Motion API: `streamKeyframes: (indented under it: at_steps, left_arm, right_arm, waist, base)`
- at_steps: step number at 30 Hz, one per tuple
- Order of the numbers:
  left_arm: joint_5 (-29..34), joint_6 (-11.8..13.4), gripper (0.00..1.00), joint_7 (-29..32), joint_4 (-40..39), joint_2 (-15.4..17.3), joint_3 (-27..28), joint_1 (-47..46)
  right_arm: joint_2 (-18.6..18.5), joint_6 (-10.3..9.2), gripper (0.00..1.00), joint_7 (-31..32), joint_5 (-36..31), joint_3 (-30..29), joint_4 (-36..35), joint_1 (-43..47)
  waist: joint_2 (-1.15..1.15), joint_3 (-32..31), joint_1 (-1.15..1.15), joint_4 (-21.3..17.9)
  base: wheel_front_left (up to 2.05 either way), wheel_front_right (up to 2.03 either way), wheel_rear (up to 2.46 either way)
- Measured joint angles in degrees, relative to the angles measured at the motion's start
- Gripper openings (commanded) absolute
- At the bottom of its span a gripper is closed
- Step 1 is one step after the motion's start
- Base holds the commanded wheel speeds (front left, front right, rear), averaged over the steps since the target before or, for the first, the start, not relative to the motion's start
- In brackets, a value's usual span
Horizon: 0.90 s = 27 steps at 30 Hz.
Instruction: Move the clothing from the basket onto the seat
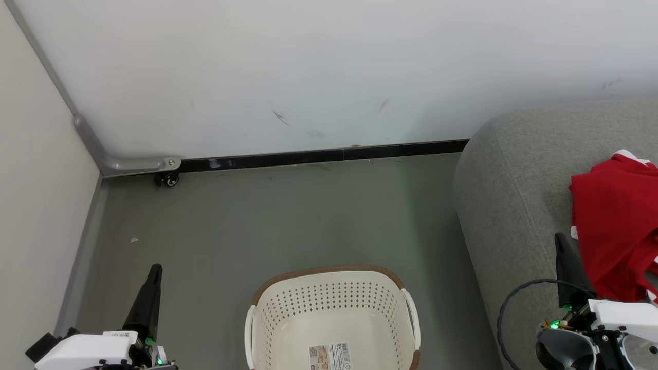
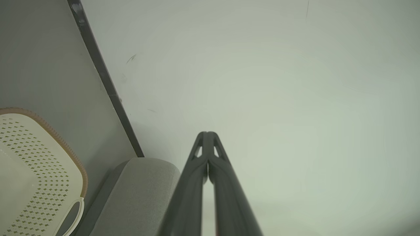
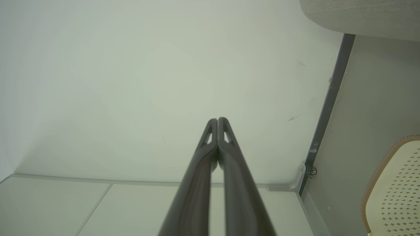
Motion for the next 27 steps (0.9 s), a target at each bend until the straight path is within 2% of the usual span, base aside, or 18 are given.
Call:
streamKeyframes:
  at_steps: [27]
  left_arm:
    - [-0.01, 0.0, 0.0, -0.08, -0.19, 0.0, -0.15, 0.01]
  right_arm:
    - [0.0, 0.0, 0.0, 0.01, 0.0, -0.02, 0.01, 0.0]
  waist:
    - [0.0, 0.01, 0.0, 0.0]
  base:
    - [0.0, 0.0, 0.0]
